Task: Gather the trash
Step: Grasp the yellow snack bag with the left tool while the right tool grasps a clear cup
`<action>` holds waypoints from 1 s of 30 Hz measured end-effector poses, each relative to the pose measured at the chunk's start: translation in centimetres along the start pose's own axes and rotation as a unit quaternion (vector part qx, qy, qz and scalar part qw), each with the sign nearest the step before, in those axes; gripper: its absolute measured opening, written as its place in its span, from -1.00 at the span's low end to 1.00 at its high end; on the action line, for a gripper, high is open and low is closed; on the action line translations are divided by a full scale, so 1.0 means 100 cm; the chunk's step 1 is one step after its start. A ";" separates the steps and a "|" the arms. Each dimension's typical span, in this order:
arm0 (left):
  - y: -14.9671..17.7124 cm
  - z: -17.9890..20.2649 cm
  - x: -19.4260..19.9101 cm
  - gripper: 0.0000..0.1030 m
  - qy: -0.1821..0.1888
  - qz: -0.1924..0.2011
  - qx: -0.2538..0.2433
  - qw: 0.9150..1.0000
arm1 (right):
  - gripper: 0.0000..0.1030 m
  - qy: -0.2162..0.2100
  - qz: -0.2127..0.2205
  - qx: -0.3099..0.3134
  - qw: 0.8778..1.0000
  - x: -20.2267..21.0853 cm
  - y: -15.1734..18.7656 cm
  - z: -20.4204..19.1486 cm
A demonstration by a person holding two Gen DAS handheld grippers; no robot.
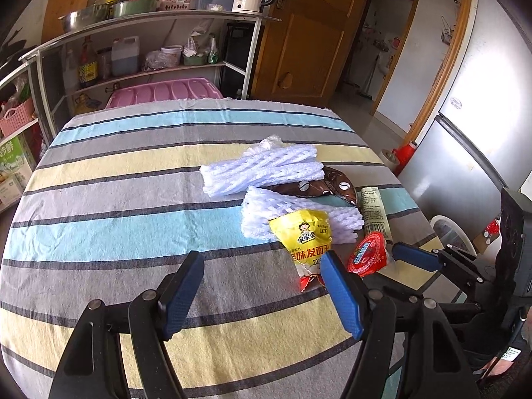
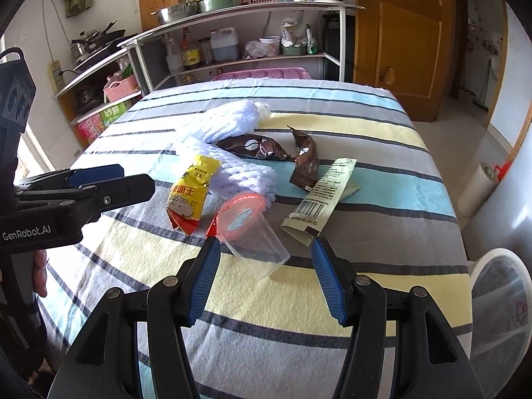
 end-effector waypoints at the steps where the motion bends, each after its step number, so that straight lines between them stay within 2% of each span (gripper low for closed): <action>1: 0.000 -0.001 0.000 0.40 0.000 -0.001 0.000 1.000 | 0.13 -0.003 -0.004 0.005 1.000 -0.002 0.000 -0.002; 7: 0.000 0.001 -0.002 0.40 0.001 -0.003 0.000 1.000 | 0.13 -0.009 -0.019 0.021 1.000 -0.009 0.005 -0.011; 9: 0.000 0.003 -0.003 0.40 0.004 -0.004 0.000 1.000 | -0.05 -0.014 -0.015 0.016 1.000 -0.006 0.006 -0.012; 10: 0.001 0.003 -0.004 0.40 0.006 -0.005 -0.001 1.000 | -0.27 -0.017 -0.012 0.012 1.000 -0.005 0.006 -0.011; 13: 0.000 0.006 -0.004 0.40 0.006 -0.006 -0.004 1.000 | -0.41 -0.021 -0.009 0.002 1.000 -0.002 0.006 -0.008; 17: 0.000 0.011 -0.005 0.40 0.000 -0.006 -0.013 1.000 | -0.42 -0.021 -0.004 -0.005 1.000 0.003 0.008 -0.005; 21: -0.001 0.017 -0.011 0.55 -0.004 -0.015 -0.021 1.000 | -0.42 -0.012 0.004 -0.025 1.000 0.009 0.008 0.006; 30: -0.004 0.032 -0.029 0.55 -0.023 -0.033 -0.038 0.998 | -0.42 0.004 0.021 -0.047 0.999 0.027 0.013 0.020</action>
Point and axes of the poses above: each gripper's, at about its wrist camera, not at the fingertips, and x roughly against the way its jaws point, z to its right, y to its underside, the point moved 8 cm from there along -x, roughly the way its jaws point, and after that the axes turned 9 degrees about -x, right-handed, at the moved point
